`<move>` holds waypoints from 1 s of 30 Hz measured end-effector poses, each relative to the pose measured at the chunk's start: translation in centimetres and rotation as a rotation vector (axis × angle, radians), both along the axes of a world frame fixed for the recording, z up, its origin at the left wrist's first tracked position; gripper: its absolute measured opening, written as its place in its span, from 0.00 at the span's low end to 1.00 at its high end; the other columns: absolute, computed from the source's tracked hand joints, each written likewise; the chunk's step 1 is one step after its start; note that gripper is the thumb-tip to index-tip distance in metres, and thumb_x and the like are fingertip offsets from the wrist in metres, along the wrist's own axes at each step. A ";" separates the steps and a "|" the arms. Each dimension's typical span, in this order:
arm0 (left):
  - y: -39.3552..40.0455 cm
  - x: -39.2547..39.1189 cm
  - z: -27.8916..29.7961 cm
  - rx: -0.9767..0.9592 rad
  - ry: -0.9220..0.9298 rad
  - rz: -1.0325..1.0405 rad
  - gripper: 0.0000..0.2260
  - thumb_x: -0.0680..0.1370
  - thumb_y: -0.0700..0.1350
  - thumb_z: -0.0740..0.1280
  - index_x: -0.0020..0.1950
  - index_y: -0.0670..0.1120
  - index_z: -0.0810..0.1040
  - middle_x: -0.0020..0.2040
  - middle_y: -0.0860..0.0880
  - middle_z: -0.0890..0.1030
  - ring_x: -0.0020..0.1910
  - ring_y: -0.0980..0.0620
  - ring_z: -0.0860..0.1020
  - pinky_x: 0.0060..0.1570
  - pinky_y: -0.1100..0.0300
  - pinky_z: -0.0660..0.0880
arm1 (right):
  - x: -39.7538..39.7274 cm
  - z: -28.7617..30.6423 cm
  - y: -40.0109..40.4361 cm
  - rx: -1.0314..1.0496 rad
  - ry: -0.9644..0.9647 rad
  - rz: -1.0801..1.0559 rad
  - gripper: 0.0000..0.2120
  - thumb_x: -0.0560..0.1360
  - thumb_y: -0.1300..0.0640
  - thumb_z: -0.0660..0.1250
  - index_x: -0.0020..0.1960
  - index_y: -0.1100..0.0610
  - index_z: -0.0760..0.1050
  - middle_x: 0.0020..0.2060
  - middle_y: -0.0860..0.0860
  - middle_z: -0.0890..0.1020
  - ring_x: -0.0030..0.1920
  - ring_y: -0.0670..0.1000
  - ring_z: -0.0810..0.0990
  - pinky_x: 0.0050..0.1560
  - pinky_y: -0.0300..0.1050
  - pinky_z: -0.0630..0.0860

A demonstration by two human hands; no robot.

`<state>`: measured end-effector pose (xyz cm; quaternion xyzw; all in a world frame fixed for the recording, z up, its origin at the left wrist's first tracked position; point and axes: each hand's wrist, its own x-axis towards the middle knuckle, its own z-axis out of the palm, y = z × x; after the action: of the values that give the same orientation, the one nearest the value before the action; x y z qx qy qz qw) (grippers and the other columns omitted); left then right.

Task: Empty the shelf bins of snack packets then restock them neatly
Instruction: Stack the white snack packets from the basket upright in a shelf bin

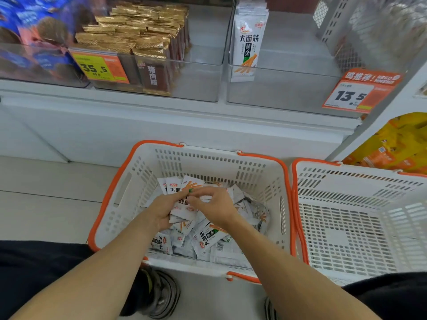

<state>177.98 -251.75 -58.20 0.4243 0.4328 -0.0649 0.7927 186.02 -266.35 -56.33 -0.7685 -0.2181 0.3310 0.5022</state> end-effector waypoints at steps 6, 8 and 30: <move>-0.5 -0.2 0.6 0.004 -0.059 -0.056 0.13 0.77 0.41 0.70 0.60 0.40 0.81 0.51 0.36 0.85 0.44 0.40 0.85 0.39 0.45 0.83 | 1.2 0.0 -0.6 -0.041 0.397 -0.156 0.24 0.71 0.57 0.80 0.62 0.55 0.72 0.52 0.55 0.83 0.49 0.54 0.85 0.49 0.54 0.85; -0.5 0.0 0.8 0.005 -0.073 -0.072 0.14 0.77 0.43 0.70 0.61 0.40 0.81 0.54 0.36 0.84 0.49 0.38 0.85 0.44 0.42 0.83 | 2.3 -0.1 -0.9 -0.055 0.390 -0.146 0.21 0.72 0.65 0.77 0.61 0.57 0.74 0.50 0.59 0.84 0.46 0.56 0.86 0.47 0.57 0.85; 1.7 -2.7 -7.3 0.162 0.305 -0.355 0.32 0.59 0.47 0.84 0.61 0.40 0.80 0.59 0.39 0.83 0.60 0.38 0.80 0.64 0.37 0.74 | 1.8 -7.8 -5.4 -0.672 -0.059 0.082 0.33 0.70 0.44 0.78 0.68 0.57 0.69 0.60 0.53 0.78 0.57 0.53 0.78 0.57 0.47 0.76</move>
<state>175.31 -250.05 -65.50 0.5411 0.4699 -0.2315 0.6580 187.85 -271.75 -64.11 -0.8908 -0.1421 0.3822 0.2007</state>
